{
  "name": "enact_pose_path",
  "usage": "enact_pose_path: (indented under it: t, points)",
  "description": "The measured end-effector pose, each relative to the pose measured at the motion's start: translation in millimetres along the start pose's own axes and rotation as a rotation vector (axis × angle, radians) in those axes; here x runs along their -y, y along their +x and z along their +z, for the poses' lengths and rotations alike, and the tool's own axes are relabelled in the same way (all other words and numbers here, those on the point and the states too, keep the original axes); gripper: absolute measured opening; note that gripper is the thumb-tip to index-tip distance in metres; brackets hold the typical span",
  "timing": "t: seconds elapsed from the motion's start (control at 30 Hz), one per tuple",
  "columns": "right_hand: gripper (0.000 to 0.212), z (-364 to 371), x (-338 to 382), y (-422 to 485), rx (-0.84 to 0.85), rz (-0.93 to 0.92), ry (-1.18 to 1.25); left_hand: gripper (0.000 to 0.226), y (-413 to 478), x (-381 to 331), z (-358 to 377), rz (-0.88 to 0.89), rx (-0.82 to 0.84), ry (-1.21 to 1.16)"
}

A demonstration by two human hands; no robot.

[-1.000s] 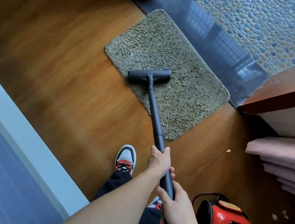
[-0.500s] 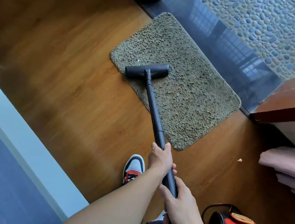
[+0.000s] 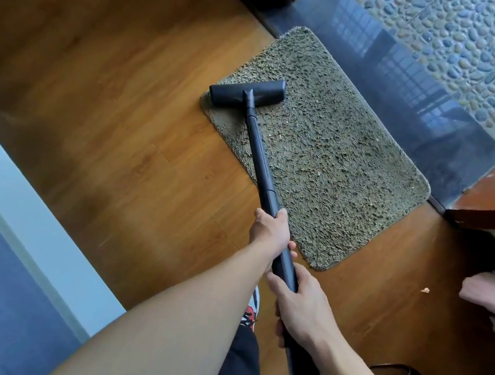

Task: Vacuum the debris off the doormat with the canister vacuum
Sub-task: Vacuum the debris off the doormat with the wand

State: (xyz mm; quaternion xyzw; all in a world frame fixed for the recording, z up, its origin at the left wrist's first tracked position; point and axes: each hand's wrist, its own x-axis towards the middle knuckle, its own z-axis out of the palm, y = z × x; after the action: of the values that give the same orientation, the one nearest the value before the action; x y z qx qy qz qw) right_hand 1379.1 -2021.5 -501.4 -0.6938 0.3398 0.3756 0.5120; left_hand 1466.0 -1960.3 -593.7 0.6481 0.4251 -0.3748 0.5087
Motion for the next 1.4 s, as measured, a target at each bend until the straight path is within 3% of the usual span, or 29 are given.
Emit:
enact_pose_path:
  t: [0.23,0.77,1.4]
  points:
    - [0.014,-2.9,-10.4,-14.8,0.013,0.02,0.012,0.03,-13.9,13.8,3.9,-0.013,0.021,-0.03]
    - [0.015,0.0,-109.9,-88.2,0.005,0.047,-0.076,0.031,-76.7,127.1,22.1,-0.061,0.035,0.012]
    - [0.006,5.9,-43.7,-43.1,-0.001,0.006,-0.022,0.037,-36.5,52.1,4.0,-0.012,-0.01,0.042]
